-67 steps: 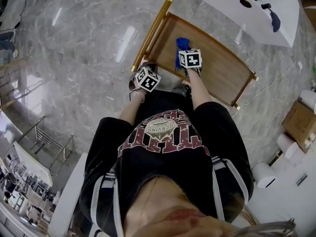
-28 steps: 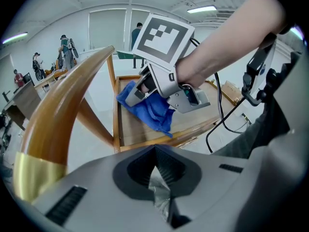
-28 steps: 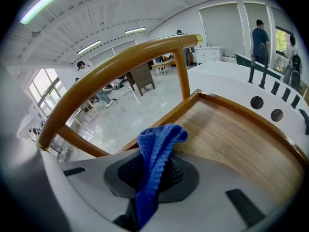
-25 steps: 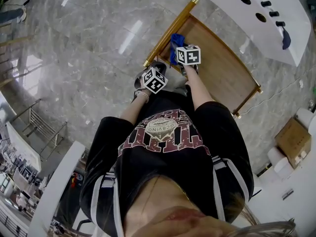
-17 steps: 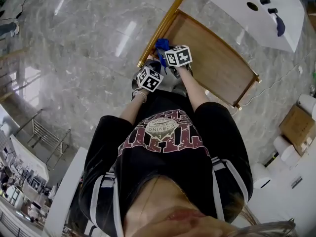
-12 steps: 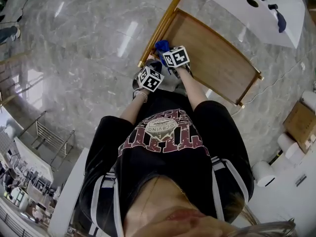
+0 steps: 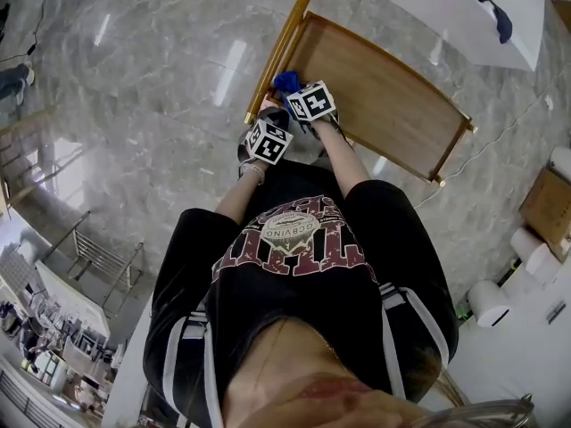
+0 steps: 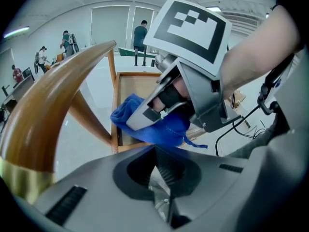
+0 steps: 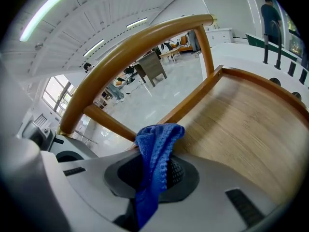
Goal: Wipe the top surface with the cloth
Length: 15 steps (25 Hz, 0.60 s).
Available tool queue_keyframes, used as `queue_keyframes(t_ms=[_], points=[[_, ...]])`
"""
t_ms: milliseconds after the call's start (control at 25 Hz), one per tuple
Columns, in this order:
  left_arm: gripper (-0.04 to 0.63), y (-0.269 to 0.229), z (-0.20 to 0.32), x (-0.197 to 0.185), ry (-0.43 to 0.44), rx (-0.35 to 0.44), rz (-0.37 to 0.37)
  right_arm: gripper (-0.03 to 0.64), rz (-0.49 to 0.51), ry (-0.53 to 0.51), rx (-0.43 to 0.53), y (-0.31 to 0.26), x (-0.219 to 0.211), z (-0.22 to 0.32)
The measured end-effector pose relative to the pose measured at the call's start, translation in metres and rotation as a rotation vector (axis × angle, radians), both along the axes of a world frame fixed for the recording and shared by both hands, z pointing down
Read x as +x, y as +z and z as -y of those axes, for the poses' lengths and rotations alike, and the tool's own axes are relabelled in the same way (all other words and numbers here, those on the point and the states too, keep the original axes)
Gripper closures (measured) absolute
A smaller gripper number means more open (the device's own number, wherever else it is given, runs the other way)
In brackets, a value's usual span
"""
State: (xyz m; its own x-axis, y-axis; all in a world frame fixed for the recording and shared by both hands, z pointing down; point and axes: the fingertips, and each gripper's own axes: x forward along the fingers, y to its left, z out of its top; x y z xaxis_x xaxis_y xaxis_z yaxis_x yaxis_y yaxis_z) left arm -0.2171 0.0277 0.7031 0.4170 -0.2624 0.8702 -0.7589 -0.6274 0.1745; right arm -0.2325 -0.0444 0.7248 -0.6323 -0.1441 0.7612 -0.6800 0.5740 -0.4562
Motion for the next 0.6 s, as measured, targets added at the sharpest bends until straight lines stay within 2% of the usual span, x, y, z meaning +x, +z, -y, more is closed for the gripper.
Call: queue_keyframes(t_ms=[600], points=[[0.549,0.001,0.008,0.004,-0.001,0.009,0.019,0.561,-0.020,0.031,-0.001,0.001,0.028,-0.010]])
